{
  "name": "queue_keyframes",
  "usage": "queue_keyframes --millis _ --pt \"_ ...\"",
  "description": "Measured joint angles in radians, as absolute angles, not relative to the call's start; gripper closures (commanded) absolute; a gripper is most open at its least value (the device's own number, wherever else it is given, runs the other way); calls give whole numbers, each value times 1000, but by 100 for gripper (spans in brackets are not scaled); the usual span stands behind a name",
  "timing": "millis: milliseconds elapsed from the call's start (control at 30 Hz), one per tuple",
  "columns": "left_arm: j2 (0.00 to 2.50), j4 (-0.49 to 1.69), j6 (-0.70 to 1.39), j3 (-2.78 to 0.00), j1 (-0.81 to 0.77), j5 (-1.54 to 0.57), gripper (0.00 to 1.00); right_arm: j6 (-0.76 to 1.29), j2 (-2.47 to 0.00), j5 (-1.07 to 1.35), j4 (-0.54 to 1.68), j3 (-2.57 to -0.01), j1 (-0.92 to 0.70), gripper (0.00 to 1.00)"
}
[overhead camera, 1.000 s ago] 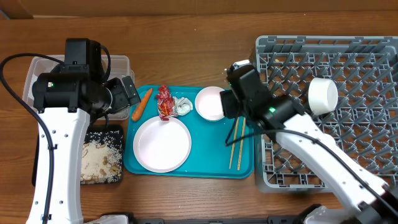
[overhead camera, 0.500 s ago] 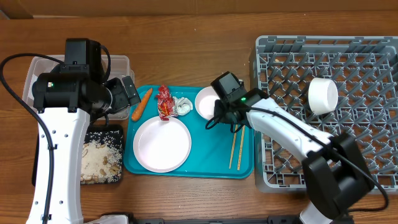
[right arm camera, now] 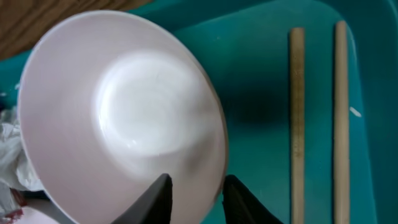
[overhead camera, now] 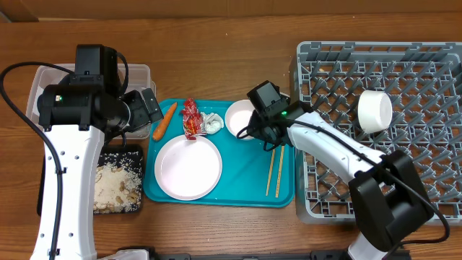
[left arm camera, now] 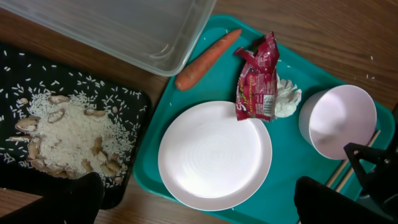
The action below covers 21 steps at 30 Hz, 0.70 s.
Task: Sort waste into correct bins and load items into the dishwasher
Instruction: 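Move the right gripper to the pink bowl on the tray and grasp its rim, then lift the pink bowl and carry it over the dish rack with the right gripper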
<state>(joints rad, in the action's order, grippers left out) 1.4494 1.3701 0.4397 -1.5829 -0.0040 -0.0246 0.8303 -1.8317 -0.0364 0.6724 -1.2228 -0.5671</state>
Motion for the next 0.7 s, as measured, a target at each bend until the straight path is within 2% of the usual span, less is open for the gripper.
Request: queue_keyframes --millis 33,233,400,700 --pt "1449 1370 440 -1583 -4 -25 0 855 -1839 -35 670 -1223 -567 96" --pt "1449 1370 440 -1583 -4 -25 0 854 -1852 -30 704 -1238 -567 96" --pt "1449 1370 440 -1583 -4 -25 0 798 -1852 -81 841 -1309 -572 96" --pt "1449 1370 440 -1583 -4 -25 0 659 -1771 -119 890 -1357 -638 96"
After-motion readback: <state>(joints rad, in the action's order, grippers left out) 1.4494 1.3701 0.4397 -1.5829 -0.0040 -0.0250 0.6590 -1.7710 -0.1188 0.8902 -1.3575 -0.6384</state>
